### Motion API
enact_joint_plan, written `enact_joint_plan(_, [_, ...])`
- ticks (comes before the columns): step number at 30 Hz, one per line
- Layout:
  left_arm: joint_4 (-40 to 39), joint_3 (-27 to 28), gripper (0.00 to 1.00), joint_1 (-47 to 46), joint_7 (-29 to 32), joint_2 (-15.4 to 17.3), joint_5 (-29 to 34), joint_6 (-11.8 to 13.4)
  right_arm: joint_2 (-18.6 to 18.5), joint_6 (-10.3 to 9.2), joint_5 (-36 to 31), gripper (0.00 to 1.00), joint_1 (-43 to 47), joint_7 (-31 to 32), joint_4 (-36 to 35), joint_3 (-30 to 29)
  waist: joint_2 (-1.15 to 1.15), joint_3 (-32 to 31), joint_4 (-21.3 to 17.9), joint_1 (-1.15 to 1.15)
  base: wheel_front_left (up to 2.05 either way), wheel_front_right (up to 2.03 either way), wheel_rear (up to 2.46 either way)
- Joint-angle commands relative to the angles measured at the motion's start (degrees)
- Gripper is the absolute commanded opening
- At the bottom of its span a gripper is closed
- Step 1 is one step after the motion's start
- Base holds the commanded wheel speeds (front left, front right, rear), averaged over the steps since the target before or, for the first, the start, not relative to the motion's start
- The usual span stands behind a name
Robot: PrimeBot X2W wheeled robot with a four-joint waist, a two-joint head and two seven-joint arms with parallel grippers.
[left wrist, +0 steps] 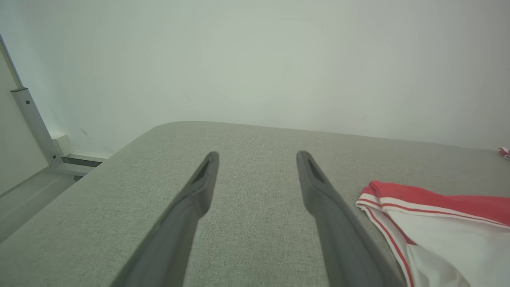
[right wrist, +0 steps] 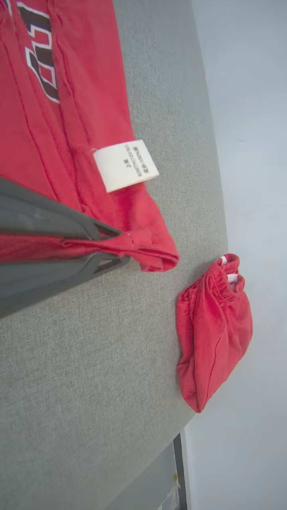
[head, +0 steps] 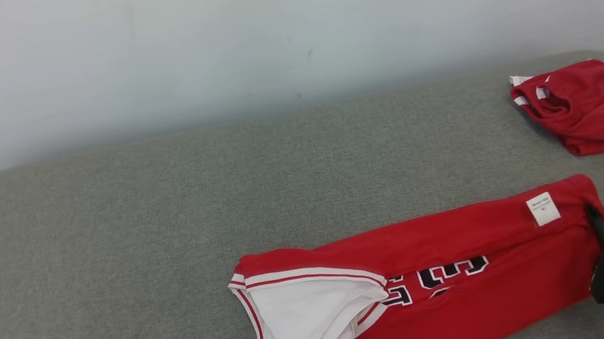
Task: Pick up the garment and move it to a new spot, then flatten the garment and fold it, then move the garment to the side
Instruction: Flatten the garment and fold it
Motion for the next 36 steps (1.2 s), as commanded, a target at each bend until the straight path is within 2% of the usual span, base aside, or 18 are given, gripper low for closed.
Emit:
enact_joint_plan(1, [-0.2, 0.7, 1.00, 0.9, -0.2, -0.3, 0.1, 0.1, 0.2, -0.17, -0.4, 0.00, -0.1, -0.6, -2.2, 1.0, 0.00, -0.3, -0.6, 0.00, 0.00, 0.00, 0.00])
enact_joint_plan(4, [-0.4, 1.2, 1.00, 1.3, -0.2, -0.4, 0.0, 0.1, 0.9, -0.17, -0.3, 0.00, 0.2, -0.8, -5.3, 2.0, 0.00, -0.3, -1.0, 0.00, 0.00, 0.00, 0.00])
enact_joint_plan(7, [-0.6, 1.8, 1.00, 1.9, -0.2, -0.4, 0.0, 0.1, 1.9, -0.17, 0.0, 0.00, 0.9, -0.5, -10.8, 4.0, 0.00, -0.4, -1.5, 0.00, 0.00, 0.00, 0.00])
enact_joint_plan(8, [-0.7, 1.9, 1.00, 1.7, -0.2, -0.5, 0.1, 0.1, 3.0, -0.17, -0.3, 0.00, 1.6, 0.5, -15.2, 5.6, 0.00, -0.4, -1.7, 0.00, 0.00, 0.00, 0.00])
enact_joint_plan(10, [-0.8, 1.8, 1.00, 1.5, -0.2, -0.5, 0.2, 0.1, 3.5, -0.17, -0.4, 0.00, 1.9, 1.0, -17.2, 6.2, 0.00, -0.3, -1.7, 0.00, 0.00, 0.00, 0.00])
enact_joint_plan(14, [-0.5, 1.0, 1.00, 0.4, -0.2, -0.6, 0.3, 0.1, 6.6, -0.17, -0.8, 0.00, 3.5, 3.9, -25.1, 8.8, 0.00, 0.0, -1.1, 0.00, 0.00, 0.00, 0.00])
enact_joint_plan(18, [-0.2, -0.3, 1.00, -0.6, -0.2, -0.7, 0.1, 0.1, 10.3, -0.17, -1.7, 0.00, 4.7, 6.5, -29.9, 10.1, 0.00, 0.6, 0.2, 0.00, 0.00, 0.00, 0.00])
enact_joint_plan(23, [0.4, -2.6, 1.00, -2.3, -0.2, -0.7, -0.3, 0.1, 14.9, -0.17, -3.6, 0.00, 4.5, 8.7, -30.9, 11.6, 0.00, 2.1, 2.8, 0.00, 0.00, 0.00, 0.00])
enact_joint_plan(29, [1.2, -5.5, 1.00, -4.7, -0.2, -0.7, -1.4, 0.0, 19.8, -0.17, -5.5, 0.00, 2.8, 9.3, -27.4, 13.5, 0.00, 3.8, 5.9, 0.00, 0.00, 0.00, 0.00])
enact_joint_plan(36, [2.1, -7.6, 1.00, -6.7, -0.2, -0.7, -2.7, 0.3, 23.2, -0.17, -5.8, 0.00, 1.4, 9.3, -23.1, 17.3, 0.00, 5.0, 8.3, 0.00, 0.00, 0.00, 0.00])
